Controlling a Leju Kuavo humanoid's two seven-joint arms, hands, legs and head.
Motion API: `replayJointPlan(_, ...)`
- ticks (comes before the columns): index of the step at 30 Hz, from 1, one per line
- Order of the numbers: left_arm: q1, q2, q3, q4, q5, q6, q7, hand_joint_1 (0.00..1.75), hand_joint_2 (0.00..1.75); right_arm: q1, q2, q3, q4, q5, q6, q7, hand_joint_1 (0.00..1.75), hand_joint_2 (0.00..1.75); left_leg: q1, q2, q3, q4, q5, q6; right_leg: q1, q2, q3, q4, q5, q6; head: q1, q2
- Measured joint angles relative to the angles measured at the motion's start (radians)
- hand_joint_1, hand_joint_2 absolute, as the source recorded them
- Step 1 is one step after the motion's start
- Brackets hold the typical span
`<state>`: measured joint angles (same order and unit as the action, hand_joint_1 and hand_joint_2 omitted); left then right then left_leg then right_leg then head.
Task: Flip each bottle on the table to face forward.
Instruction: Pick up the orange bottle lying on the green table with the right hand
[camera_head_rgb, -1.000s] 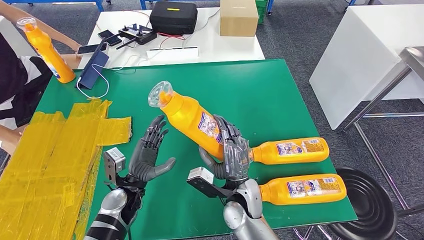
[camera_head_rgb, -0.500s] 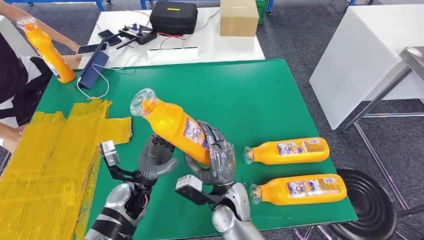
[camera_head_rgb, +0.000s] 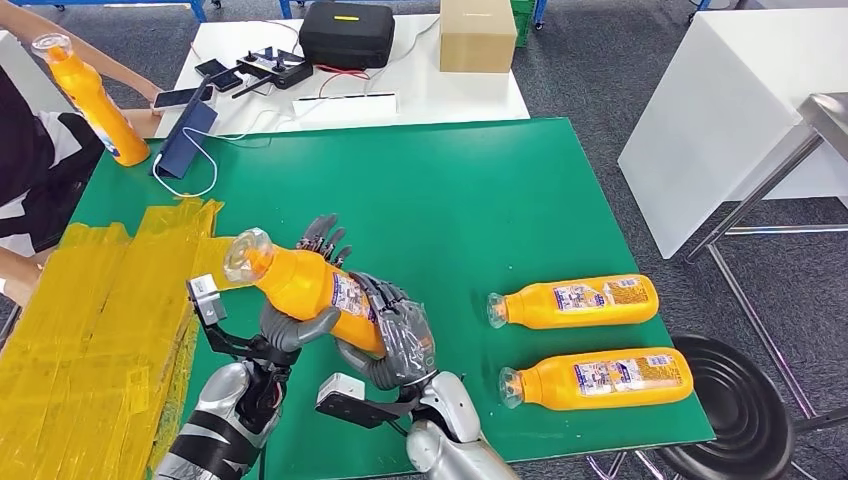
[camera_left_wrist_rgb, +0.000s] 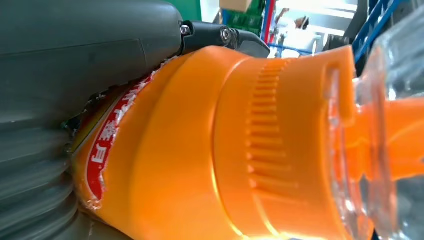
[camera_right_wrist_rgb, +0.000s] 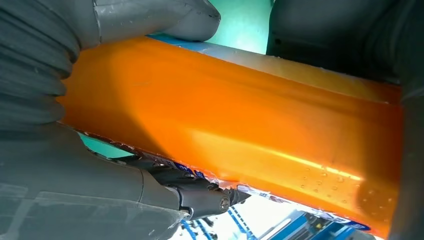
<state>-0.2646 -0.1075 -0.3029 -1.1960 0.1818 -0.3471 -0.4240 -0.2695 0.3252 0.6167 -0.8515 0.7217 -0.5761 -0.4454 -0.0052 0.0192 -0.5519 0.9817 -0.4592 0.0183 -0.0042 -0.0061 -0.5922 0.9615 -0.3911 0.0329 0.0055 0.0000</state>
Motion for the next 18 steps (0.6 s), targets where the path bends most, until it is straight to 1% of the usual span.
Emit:
replayJointPlan(2,0.000,0.001,0.006,0.006,-0.003,0.025,-0.001,0.00,1.75,-0.012,0.003,0.017,0.019,0.007,-0.001,0.011,1.75,1.75,0.000,0.000,0.000,0.000,0.000,0.000,0.000,0.000,0.000,0.000,0.000,0.000,0.000,0.000)
replayJointPlan(3,0.001,0.001,0.010,0.008,-0.006,0.037,-0.001,0.16,1.75,-0.017,0.004,0.024,0.026,0.008,-0.002,0.016,1.75,1.75,0.000,0.000,0.000,0.000,0.000,0.000,0.000,0.000,0.000,0.000,0.000,0.000,0.000,0.000)
replayJointPlan(4,0.001,0.001,0.013,0.009,-0.008,0.045,-0.001,0.55,1.75,-0.020,0.005,0.030,0.031,0.009,-0.002,0.021,1.75,1.75,0.000,0.000,0.000,0.000,0.000,0.000,0.000,0.000,0.000,0.000,0.000,0.000,0.000,0.000)
replayJointPlan(6,0.001,0.001,0.016,0.011,-0.012,0.056,-0.001,1.42,1.75,-0.025,0.005,0.038,0.040,0.009,-0.003,0.026,1.75,1.75,0.000,0.000,0.000,0.000,0.000,0.000,0.000,0.000,0.000,0.000,0.000,0.000,0.000,0.000)
replayJointPlan(7,0.001,0.001,0.018,0.013,-0.013,0.060,-0.001,1.69,1.75,-0.027,0.005,0.040,0.043,0.008,-0.003,0.028,1.75,1.75,0.000,0.000,0.000,0.000,0.000,0.000,0.000,0.000,0.000,0.000,0.000,0.000,0.000,0.000)
replayJointPlan(8,0.001,0.001,0.020,0.014,-0.014,0.067,-0.001,1.75,1.75,-0.029,0.005,0.042,0.045,0.007,-0.004,0.029,1.75,1.75,0.000,0.000,0.000,0.000,0.000,0.000,0.000,0.000,0.000,0.000,0.000,0.000,0.000,0.000)
replayJointPlan(12,0.001,0.000,0.025,0.016,-0.021,0.097,0.000,1.75,1.75,-0.034,0.005,0.050,0.053,-0.002,-0.008,0.038,1.75,1.75,0.000,0.000,0.000,0.000,0.000,0.000,0.000,0.000,0.000,0.000,0.000,0.000,0.000,0.000)
replayJointPlan(18,0.002,-0.004,0.032,0.017,-0.024,0.110,0.001,1.75,1.75,-0.036,0.005,0.056,0.057,-0.004,-0.009,0.044,1.75,1.75,0.000,0.000,0.000,0.000,0.000,0.000,0.000,0.000,0.000,0.000,0.000,0.000,0.000,0.000)
